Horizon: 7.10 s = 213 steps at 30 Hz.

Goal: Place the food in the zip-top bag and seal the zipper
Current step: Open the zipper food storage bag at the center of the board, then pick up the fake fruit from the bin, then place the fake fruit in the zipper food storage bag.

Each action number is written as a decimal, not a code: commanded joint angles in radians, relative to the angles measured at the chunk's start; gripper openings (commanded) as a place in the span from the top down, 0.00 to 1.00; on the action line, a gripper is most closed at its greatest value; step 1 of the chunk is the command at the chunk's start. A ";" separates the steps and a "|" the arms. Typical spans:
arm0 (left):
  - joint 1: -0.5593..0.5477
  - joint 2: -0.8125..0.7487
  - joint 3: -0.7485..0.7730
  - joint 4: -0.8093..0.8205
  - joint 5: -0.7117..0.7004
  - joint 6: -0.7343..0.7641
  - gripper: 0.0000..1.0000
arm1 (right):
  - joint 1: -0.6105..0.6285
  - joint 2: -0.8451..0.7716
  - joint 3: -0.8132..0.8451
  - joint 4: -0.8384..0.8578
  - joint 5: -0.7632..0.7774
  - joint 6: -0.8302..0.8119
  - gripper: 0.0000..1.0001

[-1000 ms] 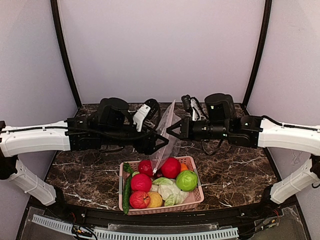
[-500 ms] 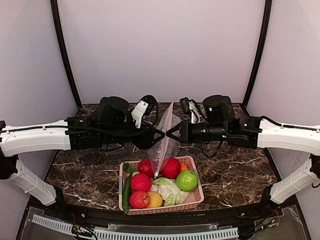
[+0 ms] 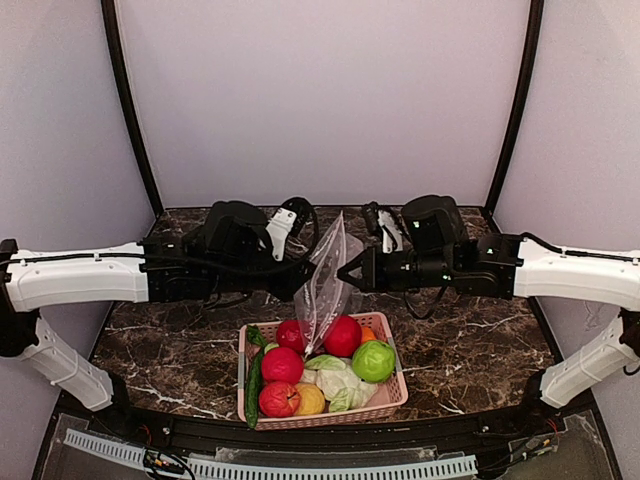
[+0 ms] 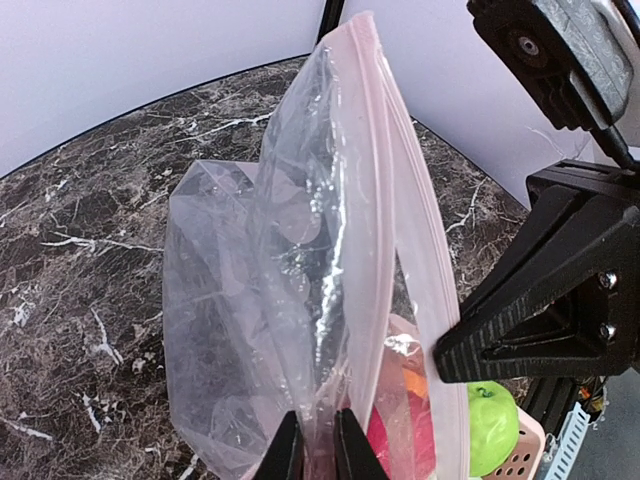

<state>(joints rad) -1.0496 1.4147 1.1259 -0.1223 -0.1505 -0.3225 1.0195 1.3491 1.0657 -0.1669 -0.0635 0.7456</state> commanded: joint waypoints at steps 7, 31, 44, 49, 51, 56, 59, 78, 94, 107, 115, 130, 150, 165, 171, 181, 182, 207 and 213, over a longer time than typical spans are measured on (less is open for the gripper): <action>-0.003 -0.137 -0.111 -0.034 -0.061 -0.083 0.99 | 0.011 0.007 0.028 -0.144 0.139 0.004 1.00; -0.003 -0.123 -0.087 0.042 0.060 -0.134 0.99 | 0.092 -0.044 0.072 -0.181 0.252 -0.051 0.38; -0.003 -0.179 -0.099 0.020 0.073 -0.131 0.99 | 0.130 0.137 0.189 -0.204 0.343 -0.022 0.19; -0.003 -0.197 -0.101 0.026 0.094 -0.135 0.99 | 0.134 0.237 0.269 -0.356 0.493 0.071 0.16; -0.003 -0.204 -0.102 0.027 0.096 -0.138 0.99 | 0.133 0.254 0.280 -0.385 0.535 0.088 0.14; -0.003 -0.221 -0.096 0.022 0.098 -0.141 0.99 | 0.119 0.263 0.270 -0.417 0.585 0.121 0.06; -0.003 -0.243 -0.090 0.002 0.077 -0.131 0.99 | 0.093 0.255 0.243 -0.429 0.579 0.136 0.06; -0.004 -0.236 -0.023 -0.111 0.035 -0.075 0.99 | -0.003 0.094 0.092 -0.330 0.448 -0.023 0.06; 0.023 -0.149 0.048 -0.145 0.030 -0.086 0.99 | 0.058 -0.073 0.079 -0.155 0.097 -0.147 0.02; 0.193 -0.190 0.137 -0.240 0.065 -0.015 0.99 | 0.074 -0.312 -0.079 -0.181 0.132 -0.106 0.01; 0.207 -0.268 0.145 -0.403 -0.098 0.060 0.99 | 0.079 -0.280 -0.126 -0.328 0.176 -0.079 0.03; 0.208 -0.361 -0.116 -0.289 -0.020 -0.079 0.99 | 0.151 0.102 0.030 -0.337 0.211 -0.102 0.03; 0.207 -0.411 -0.179 -0.236 0.014 -0.107 0.99 | 0.152 0.276 0.106 -0.333 0.278 -0.055 0.05; 0.208 -0.443 -0.181 -0.235 0.034 -0.111 0.99 | 0.152 0.225 0.066 -0.322 0.290 -0.026 0.28; 0.207 -0.452 -0.185 -0.234 0.043 -0.115 0.99 | 0.152 0.185 0.050 -0.316 0.299 -0.019 0.30; 0.207 -0.474 -0.184 -0.220 0.073 -0.129 0.99 | 0.152 0.022 0.031 -0.271 0.272 -0.048 0.33; 0.207 -0.474 -0.185 -0.218 0.082 -0.130 0.99 | 0.152 0.000 0.027 -0.254 0.257 -0.058 0.33; 0.208 -0.427 -0.200 -0.142 0.263 -0.128 0.99 | 0.247 0.137 0.299 -0.048 0.167 -0.270 0.35; 0.208 -0.427 -0.202 -0.143 0.265 -0.130 0.99 | 0.247 0.222 0.379 -0.105 0.225 -0.269 0.35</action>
<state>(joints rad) -0.8459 0.9882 0.9428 -0.2806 0.0982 -0.4496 1.2568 1.5330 1.3861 -0.2462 0.1139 0.4938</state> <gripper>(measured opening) 0.009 0.763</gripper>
